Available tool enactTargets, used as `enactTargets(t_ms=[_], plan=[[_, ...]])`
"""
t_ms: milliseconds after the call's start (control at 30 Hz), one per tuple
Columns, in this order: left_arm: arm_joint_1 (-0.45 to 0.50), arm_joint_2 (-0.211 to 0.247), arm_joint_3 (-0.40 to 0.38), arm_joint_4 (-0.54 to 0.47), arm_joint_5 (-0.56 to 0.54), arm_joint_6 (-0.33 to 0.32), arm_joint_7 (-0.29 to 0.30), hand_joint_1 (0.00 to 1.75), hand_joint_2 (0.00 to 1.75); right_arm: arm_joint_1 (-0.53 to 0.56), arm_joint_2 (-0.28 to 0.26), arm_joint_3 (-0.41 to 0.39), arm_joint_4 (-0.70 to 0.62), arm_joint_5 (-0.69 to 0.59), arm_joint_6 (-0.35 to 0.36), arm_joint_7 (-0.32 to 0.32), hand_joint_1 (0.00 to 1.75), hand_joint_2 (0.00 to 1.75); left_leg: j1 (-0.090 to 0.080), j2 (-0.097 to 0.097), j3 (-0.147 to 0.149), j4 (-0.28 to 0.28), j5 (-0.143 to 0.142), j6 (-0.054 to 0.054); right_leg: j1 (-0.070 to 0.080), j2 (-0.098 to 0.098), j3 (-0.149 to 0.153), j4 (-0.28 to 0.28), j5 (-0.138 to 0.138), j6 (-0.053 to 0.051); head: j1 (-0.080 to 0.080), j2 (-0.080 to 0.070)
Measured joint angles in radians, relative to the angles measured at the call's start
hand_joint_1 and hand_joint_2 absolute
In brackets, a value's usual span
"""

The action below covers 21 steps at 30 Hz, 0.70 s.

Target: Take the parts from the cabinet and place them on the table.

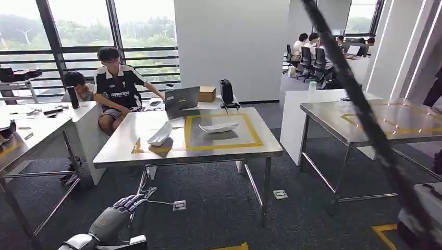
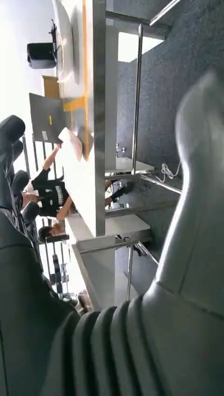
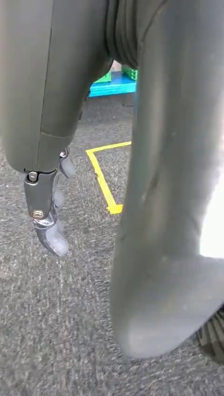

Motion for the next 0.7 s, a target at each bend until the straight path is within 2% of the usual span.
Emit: enactTargets(t_ms=[100, 133, 600, 633, 700], plan=[[0.000, 0.000, 0.000, 0.002, 0.000, 0.003, 0.000, 0.00, 0.00, 0.000, 0.000, -0.005, 0.000, 0.000, 0.000, -0.002, 0.00, 0.00, 0.000, 0.000, 0.000, -0.002, 0.003, -0.002, 0.000, 0.000, -0.001, 0.001, 0.001, -0.002, 0.000, 0.000], [0.000, 0.000, 0.000, 0.003, 0.000, 0.005, 0.000, 0.00, 1.75, 0.000, 0.000, -0.005, 0.000, 0.000, 0.000, -0.003, 0.00, 0.00, 0.000, 0.000, 0.000, -0.002, 0.003, -0.003, 0.000, 0.000, -0.001, 0.001, 0.001, -0.002, 0.000, 0.000], [0.005, 0.000, 0.000, 0.005, 0.017, 0.024, 0.011, 0.00, 1.75, -0.001, 0.000, -0.009, 0.000, 0.011, 0.008, -0.021, 0.00, 0.00, 0.000, -0.001, -0.002, -0.002, 0.003, -0.003, -0.001, 0.000, -0.002, 0.001, 0.002, -0.001, 0.000, 0.000], [0.009, 0.000, 0.000, 0.003, 0.019, 0.024, 0.011, 0.00, 1.75, -0.001, 0.000, -0.009, 0.000, 0.014, 0.011, -0.021, 0.00, 1.75, 0.000, -0.001, -0.002, -0.002, 0.003, -0.003, -0.001, 0.000, -0.002, 0.001, 0.002, -0.001, 0.000, 0.000], [0.017, 0.001, 0.000, 0.002, 0.020, 0.024, 0.014, 0.00, 1.75, -0.001, 0.000, -0.009, 0.000, 0.017, 0.014, -0.029, 0.00, 1.75, 0.000, -0.001, -0.002, -0.002, 0.004, -0.002, -0.001, 0.000, -0.002, 0.001, 0.002, 0.000, 0.000, 0.000]])
